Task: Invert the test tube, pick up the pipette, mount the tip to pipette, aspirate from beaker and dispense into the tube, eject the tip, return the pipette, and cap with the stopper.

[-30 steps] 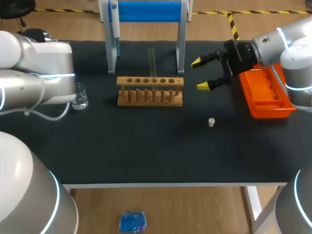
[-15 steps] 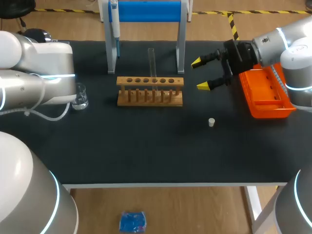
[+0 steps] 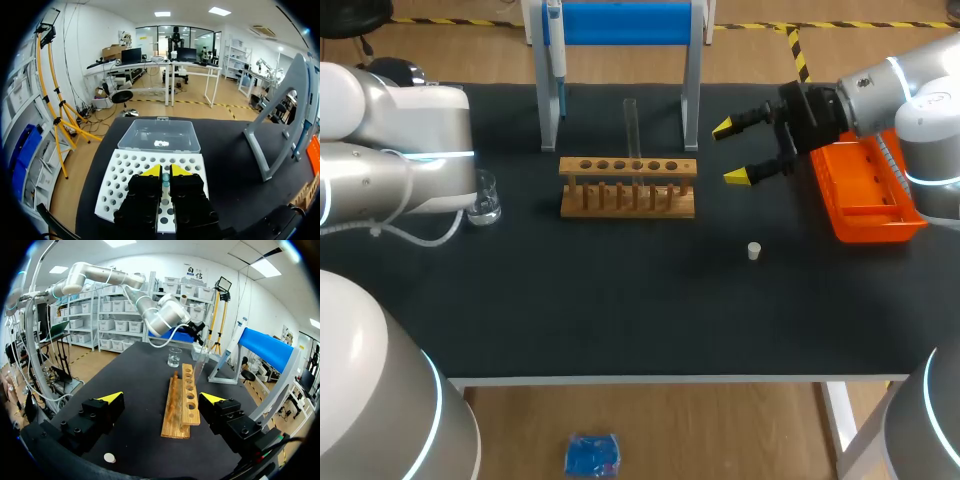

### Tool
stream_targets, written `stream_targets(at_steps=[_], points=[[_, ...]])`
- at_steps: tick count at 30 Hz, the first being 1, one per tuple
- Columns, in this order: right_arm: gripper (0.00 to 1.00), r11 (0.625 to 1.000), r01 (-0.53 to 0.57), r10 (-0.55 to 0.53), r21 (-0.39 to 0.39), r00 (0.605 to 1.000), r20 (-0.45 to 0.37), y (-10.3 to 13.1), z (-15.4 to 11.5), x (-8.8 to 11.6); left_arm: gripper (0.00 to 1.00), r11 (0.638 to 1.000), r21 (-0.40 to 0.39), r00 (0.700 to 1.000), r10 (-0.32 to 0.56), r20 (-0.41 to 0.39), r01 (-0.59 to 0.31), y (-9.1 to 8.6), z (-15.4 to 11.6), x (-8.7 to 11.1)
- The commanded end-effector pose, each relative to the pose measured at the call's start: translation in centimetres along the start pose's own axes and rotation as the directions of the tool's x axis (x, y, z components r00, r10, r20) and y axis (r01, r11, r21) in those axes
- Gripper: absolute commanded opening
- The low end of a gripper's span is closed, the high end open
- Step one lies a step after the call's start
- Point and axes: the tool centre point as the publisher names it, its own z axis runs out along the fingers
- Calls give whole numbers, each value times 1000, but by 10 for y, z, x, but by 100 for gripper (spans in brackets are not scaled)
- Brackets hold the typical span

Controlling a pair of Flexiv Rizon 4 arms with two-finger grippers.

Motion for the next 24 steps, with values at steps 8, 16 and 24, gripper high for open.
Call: stream_targets(at_steps=[8,16,24], points=[[100,1000,1,-1,0,1000,-2,0,-1,0,0,1000,16,1000,15,16,-15,-12,-15,-2],[100,1000,1,-1,0,1000,-2,0,-1,0,0,999,36,999,25,31,-26,-21,-27,-3],[100,1000,1,-1,0,1000,-2,0,-1,0,0,997,63,998,34,45,-36,-33,-42,-3]])
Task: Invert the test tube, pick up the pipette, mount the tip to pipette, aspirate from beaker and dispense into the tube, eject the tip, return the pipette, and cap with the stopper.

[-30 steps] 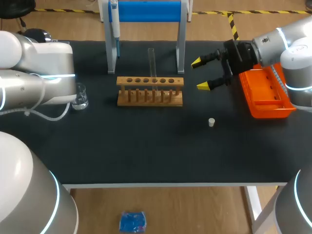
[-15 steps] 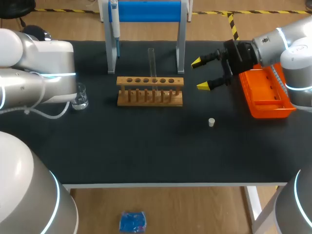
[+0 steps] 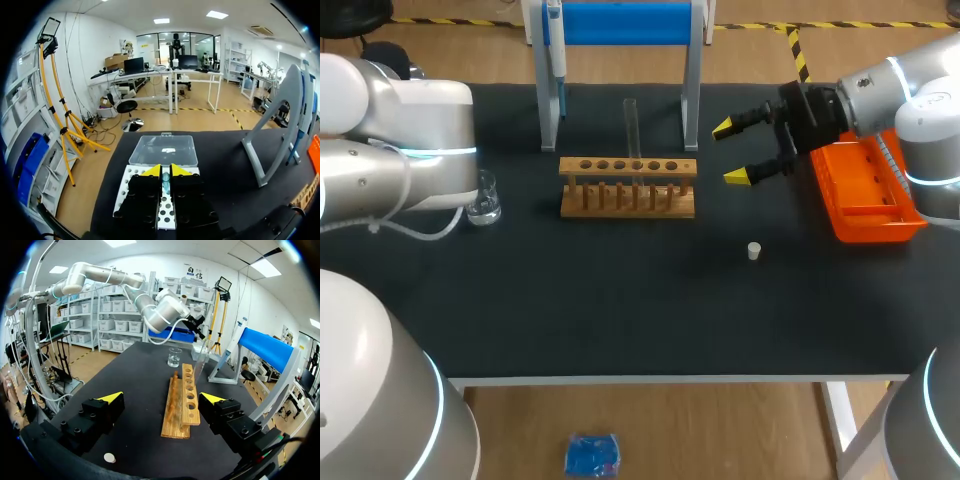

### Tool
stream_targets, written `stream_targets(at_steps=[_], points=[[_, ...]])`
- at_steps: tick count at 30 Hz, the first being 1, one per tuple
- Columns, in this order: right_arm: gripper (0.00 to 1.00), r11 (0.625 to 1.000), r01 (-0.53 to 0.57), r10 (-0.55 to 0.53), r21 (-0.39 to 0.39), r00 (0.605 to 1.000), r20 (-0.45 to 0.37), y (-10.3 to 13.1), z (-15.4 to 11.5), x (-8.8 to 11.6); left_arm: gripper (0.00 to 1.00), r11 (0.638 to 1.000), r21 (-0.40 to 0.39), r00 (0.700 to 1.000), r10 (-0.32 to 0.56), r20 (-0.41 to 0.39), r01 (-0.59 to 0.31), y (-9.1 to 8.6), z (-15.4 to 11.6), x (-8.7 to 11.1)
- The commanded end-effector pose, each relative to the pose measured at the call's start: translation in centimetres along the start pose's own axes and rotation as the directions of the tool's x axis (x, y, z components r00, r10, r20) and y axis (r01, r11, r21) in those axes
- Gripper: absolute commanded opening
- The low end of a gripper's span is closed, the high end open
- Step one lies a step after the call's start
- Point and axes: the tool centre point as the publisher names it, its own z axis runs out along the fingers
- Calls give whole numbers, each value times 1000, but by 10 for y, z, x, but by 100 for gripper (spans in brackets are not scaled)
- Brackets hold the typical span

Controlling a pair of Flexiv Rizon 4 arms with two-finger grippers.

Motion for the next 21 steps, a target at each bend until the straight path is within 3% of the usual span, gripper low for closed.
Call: stream_targets(at_steps=[1,9,13,17,21], points=[[100,1000,1,-1,0,1000,-2,0,-1,0,0,1000,6,1000,2,-2,-2,-5,-13,-1],[100,1000,1,-1,0,1000,-2,0,-1,0,0,999,37,999,32,0,-32,-19,-37,1],[100,1000,1,-1,0,1000,-2,0,-1,0,0,995,62,996,80,-24,-79,-31,-62,8],[100,1000,1,-1,0,1000,-2,0,-1,0,0,985,102,983,148,-105,-137,-39,-91,21],[100,1000,1,-1,0,1000,-2,0,-1,0,0,967,143,949,236,-207,-209,-41,-130,42]])
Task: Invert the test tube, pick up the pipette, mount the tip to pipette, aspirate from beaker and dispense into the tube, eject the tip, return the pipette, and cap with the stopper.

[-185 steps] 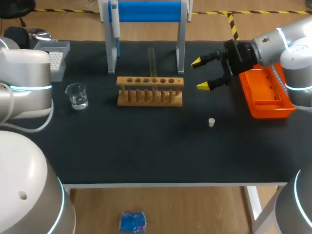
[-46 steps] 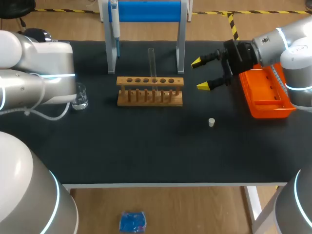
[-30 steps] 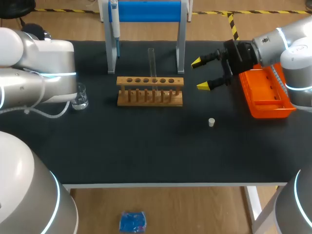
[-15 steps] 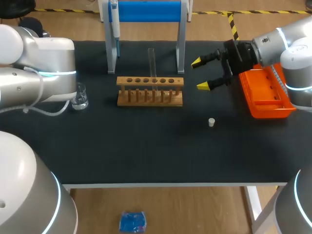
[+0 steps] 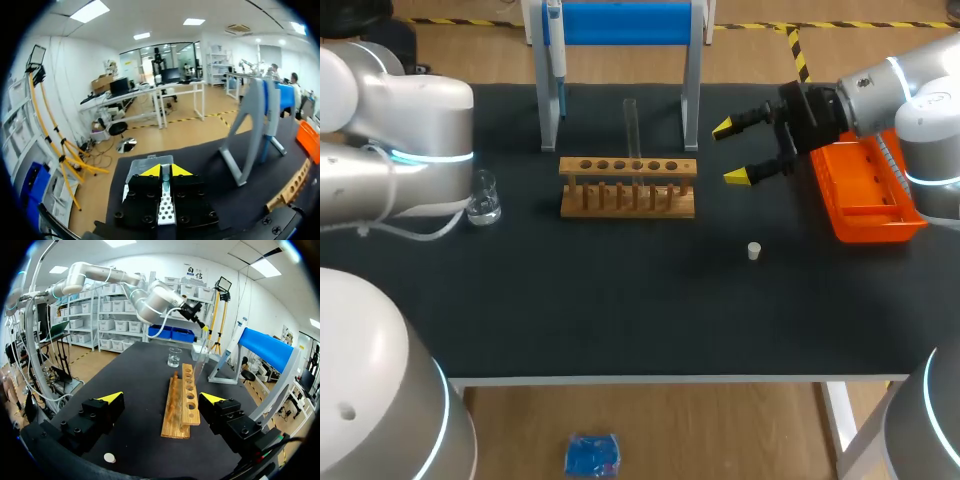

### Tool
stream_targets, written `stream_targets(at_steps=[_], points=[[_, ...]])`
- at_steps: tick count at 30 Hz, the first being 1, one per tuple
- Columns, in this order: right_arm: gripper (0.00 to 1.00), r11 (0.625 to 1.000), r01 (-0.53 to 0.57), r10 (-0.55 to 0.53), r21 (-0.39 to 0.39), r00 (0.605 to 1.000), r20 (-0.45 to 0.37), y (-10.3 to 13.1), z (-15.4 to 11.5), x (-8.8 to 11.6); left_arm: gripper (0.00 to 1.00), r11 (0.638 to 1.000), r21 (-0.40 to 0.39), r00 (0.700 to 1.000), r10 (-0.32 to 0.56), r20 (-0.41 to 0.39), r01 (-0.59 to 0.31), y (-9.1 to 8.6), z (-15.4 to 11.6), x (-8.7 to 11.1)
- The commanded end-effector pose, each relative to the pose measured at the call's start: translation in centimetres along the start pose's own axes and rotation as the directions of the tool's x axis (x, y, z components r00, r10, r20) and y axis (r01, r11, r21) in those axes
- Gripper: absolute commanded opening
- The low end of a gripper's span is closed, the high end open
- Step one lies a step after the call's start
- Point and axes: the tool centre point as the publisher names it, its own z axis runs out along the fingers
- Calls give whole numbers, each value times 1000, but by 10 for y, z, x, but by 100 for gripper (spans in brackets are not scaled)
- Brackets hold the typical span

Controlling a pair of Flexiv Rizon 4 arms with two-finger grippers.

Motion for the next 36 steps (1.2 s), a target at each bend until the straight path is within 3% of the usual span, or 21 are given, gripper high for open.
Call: stream_targets(at_steps=[1,6,17,36], points=[[100,1000,1,-1,0,1000,-2,0,-1,0,0,998,14,985,62,-158,-60,-5,-71,12],[100,1000,1,-1,0,1000,-2,0,-1,0,0,987,46,938,159,-308,-152,-7,-115,53],[100,1000,1,-1,0,1000,-2,0,-1,0,0,945,139,777,322,-541,-295,-3,-191,140],[100,1000,1,-1,0,1000,-2,0,-1,0,0,945,139,777,322,-541,-295,-3,-191,140]])
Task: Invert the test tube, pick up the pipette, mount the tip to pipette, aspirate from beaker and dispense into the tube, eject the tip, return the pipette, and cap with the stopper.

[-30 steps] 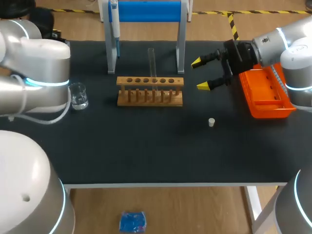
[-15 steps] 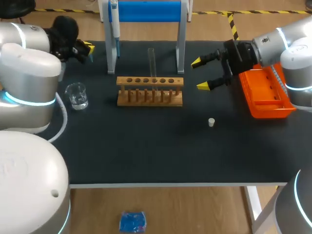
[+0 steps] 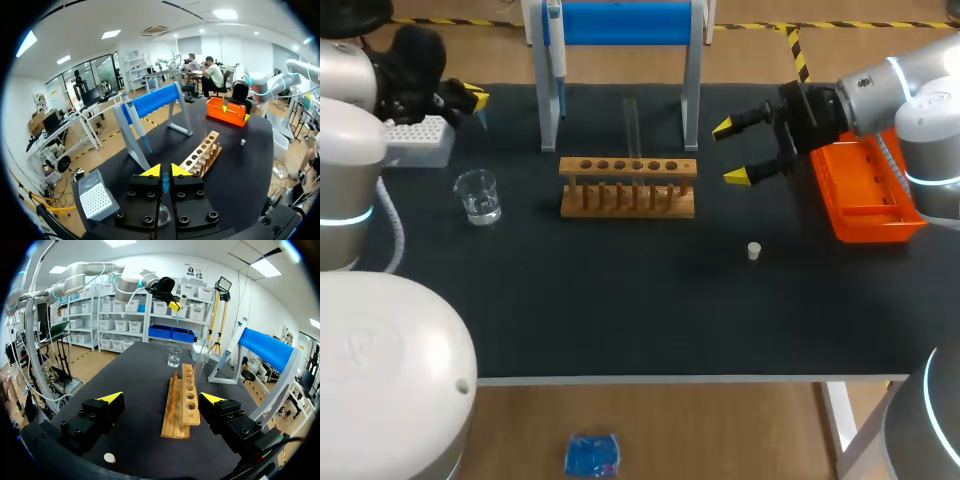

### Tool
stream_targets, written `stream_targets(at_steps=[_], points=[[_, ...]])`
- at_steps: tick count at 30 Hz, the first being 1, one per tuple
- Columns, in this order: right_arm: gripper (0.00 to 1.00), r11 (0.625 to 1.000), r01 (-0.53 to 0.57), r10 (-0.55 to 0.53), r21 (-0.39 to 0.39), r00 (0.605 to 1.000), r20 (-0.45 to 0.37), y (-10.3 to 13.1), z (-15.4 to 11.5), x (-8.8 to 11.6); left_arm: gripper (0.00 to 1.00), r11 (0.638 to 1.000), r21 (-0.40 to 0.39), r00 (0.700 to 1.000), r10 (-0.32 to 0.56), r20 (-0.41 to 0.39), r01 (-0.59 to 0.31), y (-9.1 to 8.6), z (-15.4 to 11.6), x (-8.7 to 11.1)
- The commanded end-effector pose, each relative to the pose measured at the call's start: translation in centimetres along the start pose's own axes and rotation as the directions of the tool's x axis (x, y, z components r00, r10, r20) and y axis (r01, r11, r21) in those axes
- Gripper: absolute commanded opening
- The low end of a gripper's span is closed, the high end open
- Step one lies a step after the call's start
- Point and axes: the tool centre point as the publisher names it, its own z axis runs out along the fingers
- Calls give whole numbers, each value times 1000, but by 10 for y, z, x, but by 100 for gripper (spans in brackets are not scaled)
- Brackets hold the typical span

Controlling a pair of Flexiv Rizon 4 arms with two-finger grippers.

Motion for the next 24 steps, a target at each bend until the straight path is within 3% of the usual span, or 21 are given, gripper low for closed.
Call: stream_targets(at_steps=[1,4,6,13,24], points=[[100,1000,1,-1,0,1000,-2,0,-1,0,0,1000,-2,1000,0,-19,0,0,-8,-1],[100,1000,1,-1,0,1000,-2,0,-1,0,0,1000,-2,1000,0,-19,0,0,-8,-1],[100,1000,1,-1,0,1000,-2,0,-1,0,0,1000,24,996,20,-84,-18,-9,-4,8],[100,1000,1,-1,0,1000,-2,0,-1,0,0,992,-4,951,118,-284,-124,-43,3,56],[100,1000,1,-1,0,1000,-2,0,-1,0,0,985,-23,894,144,-424,-170,-68,24,116]])
